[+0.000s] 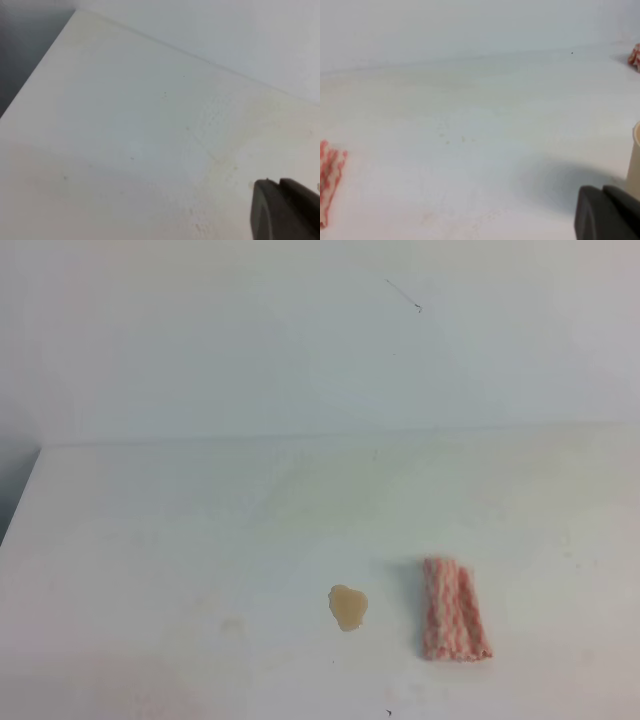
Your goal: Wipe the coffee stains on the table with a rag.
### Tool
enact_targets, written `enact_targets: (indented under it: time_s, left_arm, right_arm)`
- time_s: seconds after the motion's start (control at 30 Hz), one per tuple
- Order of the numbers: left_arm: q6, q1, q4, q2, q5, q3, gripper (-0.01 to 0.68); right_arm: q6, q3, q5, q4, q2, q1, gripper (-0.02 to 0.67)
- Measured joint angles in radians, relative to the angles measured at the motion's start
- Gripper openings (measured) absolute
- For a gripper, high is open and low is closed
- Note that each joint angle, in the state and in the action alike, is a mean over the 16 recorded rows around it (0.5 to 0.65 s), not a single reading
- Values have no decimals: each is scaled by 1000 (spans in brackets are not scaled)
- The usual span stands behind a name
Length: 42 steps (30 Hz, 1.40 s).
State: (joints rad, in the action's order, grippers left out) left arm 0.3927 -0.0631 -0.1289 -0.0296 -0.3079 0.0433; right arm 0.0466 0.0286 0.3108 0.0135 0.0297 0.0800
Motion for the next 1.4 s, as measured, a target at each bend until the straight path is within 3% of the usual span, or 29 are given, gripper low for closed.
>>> enact_targets:
  time_s: [1.4]
  left_arm:
    - [0, 0, 0, 0, -1, 0, 1]
  right_arm:
    - [0, 1, -6, -3, 0, 0, -4]
